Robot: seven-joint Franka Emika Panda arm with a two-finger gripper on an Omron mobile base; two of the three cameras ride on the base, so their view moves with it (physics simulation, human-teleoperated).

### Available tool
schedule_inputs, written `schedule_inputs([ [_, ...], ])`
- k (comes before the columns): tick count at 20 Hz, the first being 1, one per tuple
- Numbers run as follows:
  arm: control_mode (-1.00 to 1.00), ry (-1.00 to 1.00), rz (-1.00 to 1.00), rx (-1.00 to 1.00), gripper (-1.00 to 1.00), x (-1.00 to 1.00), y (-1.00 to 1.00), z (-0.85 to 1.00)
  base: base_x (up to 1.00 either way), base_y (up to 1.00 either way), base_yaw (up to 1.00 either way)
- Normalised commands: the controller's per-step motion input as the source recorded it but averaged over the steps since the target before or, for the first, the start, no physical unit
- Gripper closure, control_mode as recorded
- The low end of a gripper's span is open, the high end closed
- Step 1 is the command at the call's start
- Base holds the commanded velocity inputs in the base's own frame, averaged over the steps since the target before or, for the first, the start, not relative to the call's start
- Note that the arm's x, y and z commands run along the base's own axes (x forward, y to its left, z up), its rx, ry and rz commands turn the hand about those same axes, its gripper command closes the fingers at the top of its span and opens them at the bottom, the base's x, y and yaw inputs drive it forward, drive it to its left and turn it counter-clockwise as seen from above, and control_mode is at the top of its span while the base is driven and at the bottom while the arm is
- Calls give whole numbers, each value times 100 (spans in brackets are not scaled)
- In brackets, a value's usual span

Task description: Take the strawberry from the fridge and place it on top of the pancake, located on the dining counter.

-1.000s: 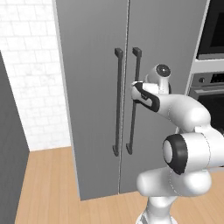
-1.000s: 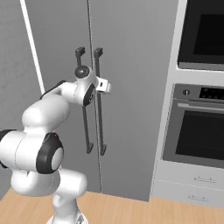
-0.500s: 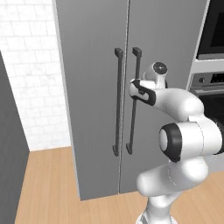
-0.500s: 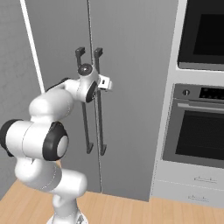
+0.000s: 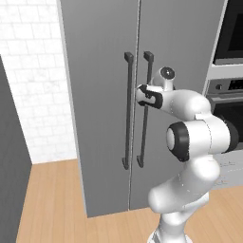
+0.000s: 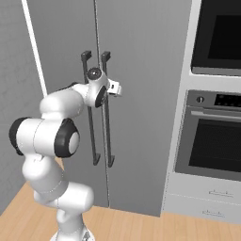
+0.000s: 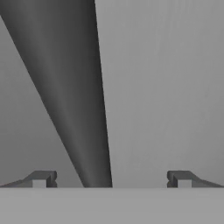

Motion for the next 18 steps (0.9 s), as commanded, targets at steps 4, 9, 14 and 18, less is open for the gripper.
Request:
schedule_inputs([
  [4, -100, 0, 0, 0, -100, 38, 10, -18, 0, 0, 0],
  [9, -100, 0, 0, 1, -100, 43, 0, -11, 0, 0, 0],
  [14, -100, 0, 0, 0, 100, 48, 6, -22, 0, 0, 0],
  [18, -100, 0, 0, 0, 100, 48, 6, -21, 0, 0, 0],
])
